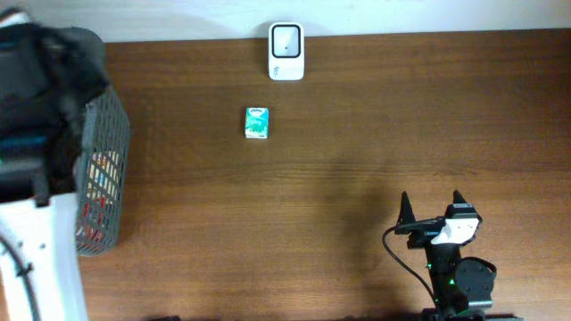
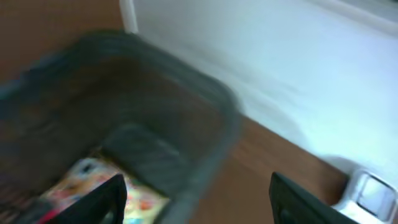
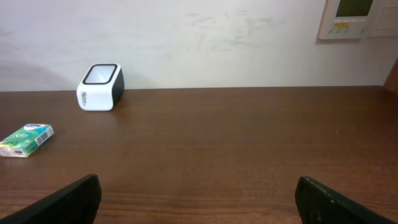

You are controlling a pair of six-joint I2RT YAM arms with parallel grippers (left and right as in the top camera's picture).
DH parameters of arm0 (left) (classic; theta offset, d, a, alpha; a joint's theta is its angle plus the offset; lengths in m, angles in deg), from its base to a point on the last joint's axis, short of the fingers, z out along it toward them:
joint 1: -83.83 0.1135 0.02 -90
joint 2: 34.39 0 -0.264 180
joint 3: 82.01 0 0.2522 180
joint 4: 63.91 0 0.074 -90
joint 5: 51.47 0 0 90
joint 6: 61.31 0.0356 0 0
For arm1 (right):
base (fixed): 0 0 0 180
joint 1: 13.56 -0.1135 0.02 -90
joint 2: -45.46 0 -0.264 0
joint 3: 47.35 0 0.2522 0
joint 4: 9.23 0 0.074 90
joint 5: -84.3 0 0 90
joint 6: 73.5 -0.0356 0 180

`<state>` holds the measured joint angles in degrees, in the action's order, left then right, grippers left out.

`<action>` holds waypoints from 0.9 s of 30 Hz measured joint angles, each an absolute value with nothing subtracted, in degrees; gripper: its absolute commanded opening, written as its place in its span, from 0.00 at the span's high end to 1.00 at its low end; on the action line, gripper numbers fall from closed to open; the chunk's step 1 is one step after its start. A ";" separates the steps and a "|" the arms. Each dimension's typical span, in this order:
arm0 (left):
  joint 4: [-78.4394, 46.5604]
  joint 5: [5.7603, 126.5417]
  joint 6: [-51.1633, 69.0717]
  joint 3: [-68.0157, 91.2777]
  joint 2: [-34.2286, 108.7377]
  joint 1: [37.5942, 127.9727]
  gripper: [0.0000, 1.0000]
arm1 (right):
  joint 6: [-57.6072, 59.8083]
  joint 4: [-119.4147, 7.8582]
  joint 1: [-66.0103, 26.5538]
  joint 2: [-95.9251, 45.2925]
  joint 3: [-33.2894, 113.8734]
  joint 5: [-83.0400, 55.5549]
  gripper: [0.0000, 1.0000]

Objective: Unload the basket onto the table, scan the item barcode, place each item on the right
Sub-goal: 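Carry the green tissue pack to the table near the scanner and release, then reach the left gripper into the basket and grasp the orange Kleenex pack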

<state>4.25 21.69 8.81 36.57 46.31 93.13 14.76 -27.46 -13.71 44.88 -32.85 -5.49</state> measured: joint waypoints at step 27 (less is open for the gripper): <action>21.23 24.69 1.82 36.64 83.84 117.18 0.27 | 14.72 -27.46 -13.71 44.88 -32.85 -5.51 0.02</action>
